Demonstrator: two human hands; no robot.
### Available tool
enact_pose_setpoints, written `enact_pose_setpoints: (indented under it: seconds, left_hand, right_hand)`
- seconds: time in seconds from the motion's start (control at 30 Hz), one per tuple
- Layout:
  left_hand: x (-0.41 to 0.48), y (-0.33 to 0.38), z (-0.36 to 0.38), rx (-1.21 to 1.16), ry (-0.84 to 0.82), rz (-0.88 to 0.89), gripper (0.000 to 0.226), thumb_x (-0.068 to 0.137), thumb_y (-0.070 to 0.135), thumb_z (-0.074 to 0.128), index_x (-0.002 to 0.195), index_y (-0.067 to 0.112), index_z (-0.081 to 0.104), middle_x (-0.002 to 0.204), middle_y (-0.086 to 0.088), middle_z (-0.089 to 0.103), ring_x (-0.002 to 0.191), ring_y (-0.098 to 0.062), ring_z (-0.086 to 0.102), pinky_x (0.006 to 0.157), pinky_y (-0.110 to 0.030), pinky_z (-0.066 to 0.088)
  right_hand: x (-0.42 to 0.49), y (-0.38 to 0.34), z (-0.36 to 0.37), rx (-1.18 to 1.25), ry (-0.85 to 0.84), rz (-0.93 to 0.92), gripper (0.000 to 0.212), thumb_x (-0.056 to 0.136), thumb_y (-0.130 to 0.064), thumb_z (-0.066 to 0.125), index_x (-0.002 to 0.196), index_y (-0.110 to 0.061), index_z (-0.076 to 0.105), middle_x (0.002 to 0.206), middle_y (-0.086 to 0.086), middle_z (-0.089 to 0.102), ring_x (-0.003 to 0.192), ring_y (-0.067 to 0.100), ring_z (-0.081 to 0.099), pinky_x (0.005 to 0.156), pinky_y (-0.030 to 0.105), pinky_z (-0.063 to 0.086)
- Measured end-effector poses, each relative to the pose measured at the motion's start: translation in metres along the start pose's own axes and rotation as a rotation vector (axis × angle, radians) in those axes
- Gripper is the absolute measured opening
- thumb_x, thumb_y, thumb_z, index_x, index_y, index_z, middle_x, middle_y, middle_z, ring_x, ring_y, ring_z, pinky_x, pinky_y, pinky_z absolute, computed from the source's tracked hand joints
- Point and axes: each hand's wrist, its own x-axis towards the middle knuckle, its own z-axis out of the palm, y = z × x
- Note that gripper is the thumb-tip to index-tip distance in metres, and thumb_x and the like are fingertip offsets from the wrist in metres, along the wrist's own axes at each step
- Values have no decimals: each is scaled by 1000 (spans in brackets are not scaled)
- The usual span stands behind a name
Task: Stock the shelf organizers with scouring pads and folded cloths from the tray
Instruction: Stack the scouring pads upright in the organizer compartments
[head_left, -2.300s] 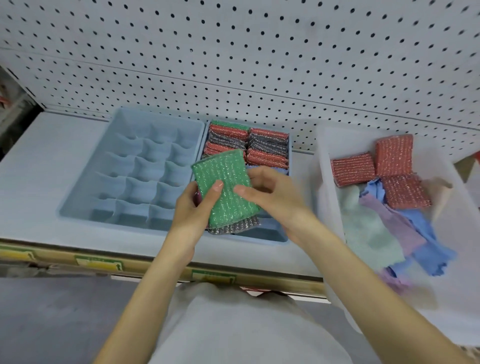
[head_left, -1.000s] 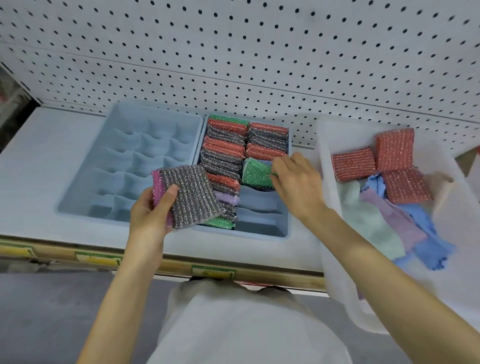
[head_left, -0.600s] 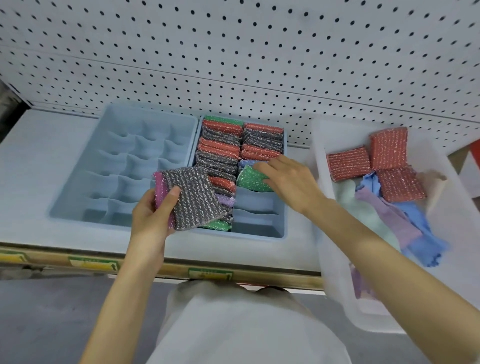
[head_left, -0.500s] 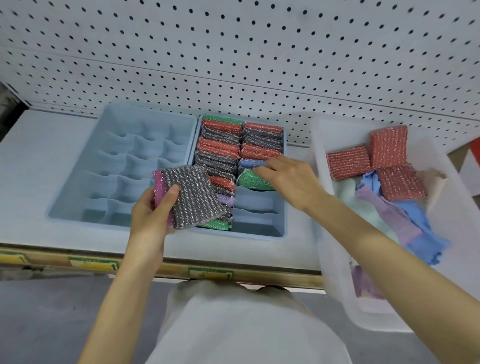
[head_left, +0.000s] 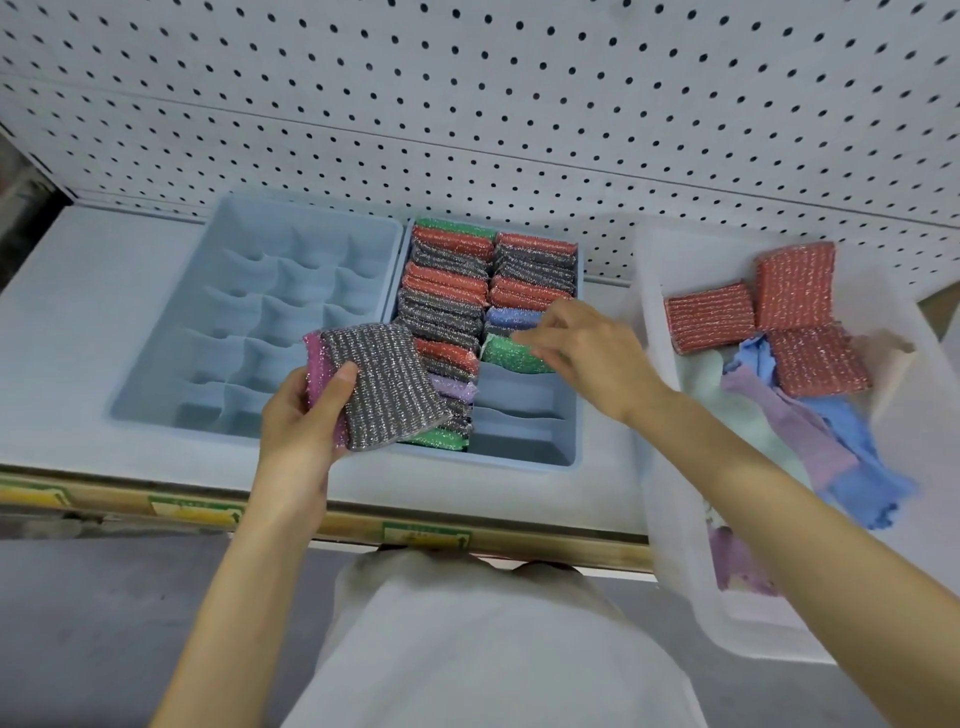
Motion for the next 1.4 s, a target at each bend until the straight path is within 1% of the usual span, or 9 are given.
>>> enact_pose_setpoints:
  seconds: [0.23,0.33,0.47,0.77,0.93,1.07,1.17,1.27,1.4]
  left_hand:
    - [-5,0,17,32,-59,-18,12,93,22,59,104,22,61,102,3,70,90,-12,68,70,-25,55]
    - [-10,-2,23,55,-115,-29,22,92,22,60,113,17,61,105,1,71,93,-13,68,76,-27,55]
    - [-17,-6,33,31,-164,-34,20,90,19,61,110,15,63,108,-7,71,98,-19,67,83,-34,55]
    - [-22,-9,39,5,-200,13,17,93,20,57,108,15,63,108,-9,70,98,-21,66,87,-37,54]
    - [-13,-8,18,28,-106,5,14,96,17,54,108,18,61,100,1,68,92,-16,64,83,-32,53]
    - [-9,-10,8,14,-55,2,14,95,18,55,108,20,60,99,3,67,89,-11,65,78,-26,55]
    - [-8,-11,8,23,-33,12,16,95,19,56,110,18,59,99,3,66,88,-12,65,77,-26,55]
    - [-8,-11,8,28,-37,9,20,95,20,57,114,16,60,102,1,66,90,-12,65,77,-27,54]
    - [-9,-12,5,41,-37,-2,21,93,21,58,114,16,61,102,2,67,90,-12,65,73,-25,53]
  right_hand:
    - [8,-2,16,-86,-278,55,52,90,0,57,133,-28,54,103,2,51,100,22,47,63,32,37]
    - [10,-8,-2,247,-170,284,27,94,-13,55,118,-21,66,105,0,58,97,18,56,75,31,45]
    - [-5,-53,-39,1200,-101,701,14,89,-22,63,103,-21,66,93,0,68,81,12,66,69,27,57]
    - [-25,-76,-28,1381,-29,893,34,78,-5,73,106,-17,58,94,7,68,85,19,67,64,28,54]
    - [-19,-27,-35,698,224,713,28,81,-9,72,101,-23,60,85,-10,60,75,3,57,66,17,46]
    - [-20,-22,-17,272,27,338,26,79,-9,73,103,-15,67,91,-5,63,82,13,59,75,31,49]
    - [-12,-28,5,-107,44,126,32,64,2,78,91,-13,70,83,4,67,77,27,64,62,30,50]
    - [-4,-29,25,-229,-17,100,36,51,10,77,80,-10,66,71,5,62,66,28,59,55,27,46]
    - [-3,-20,31,-78,-88,229,19,78,-5,71,93,-9,61,94,6,61,88,27,58,67,36,49]
